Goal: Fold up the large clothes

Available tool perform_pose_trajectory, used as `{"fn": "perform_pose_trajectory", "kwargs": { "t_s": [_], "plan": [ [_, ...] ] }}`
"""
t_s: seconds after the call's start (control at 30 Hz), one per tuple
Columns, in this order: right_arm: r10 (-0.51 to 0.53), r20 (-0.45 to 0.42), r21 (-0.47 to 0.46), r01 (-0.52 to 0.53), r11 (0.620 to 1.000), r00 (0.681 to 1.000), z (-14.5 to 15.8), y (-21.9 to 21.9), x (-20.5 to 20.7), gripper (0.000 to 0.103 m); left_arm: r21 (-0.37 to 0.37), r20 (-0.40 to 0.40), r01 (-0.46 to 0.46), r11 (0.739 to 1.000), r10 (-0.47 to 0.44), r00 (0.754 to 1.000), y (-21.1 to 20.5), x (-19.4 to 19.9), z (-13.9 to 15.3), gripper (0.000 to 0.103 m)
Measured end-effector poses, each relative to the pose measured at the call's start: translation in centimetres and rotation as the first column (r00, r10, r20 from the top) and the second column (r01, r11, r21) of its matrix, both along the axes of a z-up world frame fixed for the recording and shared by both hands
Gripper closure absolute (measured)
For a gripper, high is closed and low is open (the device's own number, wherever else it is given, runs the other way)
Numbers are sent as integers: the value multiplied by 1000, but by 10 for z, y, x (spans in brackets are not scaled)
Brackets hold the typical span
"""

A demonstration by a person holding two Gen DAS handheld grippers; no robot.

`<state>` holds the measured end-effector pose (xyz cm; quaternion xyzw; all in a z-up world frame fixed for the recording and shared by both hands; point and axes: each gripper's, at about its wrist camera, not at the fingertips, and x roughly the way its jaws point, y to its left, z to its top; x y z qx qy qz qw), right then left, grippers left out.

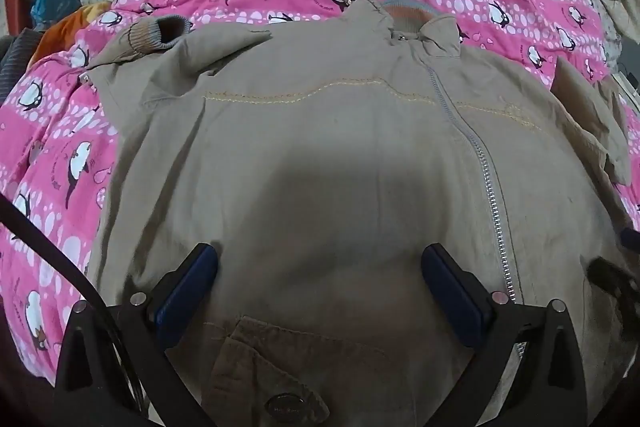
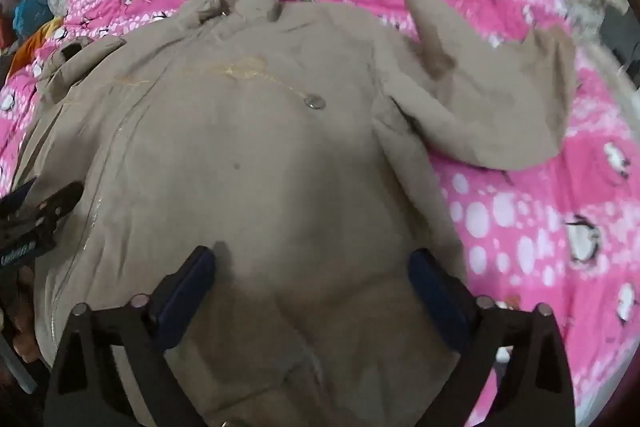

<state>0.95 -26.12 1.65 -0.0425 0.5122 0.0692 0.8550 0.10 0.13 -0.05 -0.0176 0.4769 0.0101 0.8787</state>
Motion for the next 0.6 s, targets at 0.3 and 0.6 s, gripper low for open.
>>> {"fn": "perform_pose_trajectory", "kwargs": {
  "t_s": [0.3, 0.6],
  "plan": [
    [42, -36, -7, -42, 999, 998, -14, 26, -11, 0, 34, 40, -43, 999, 41, 998, -13, 2, -1, 14],
    [-2, -11, 2, 2, 1000, 1000, -3, 30, -14, 1, 63, 41, -55, 996, 53, 998, -13, 3, 0, 14]
  ]
}}
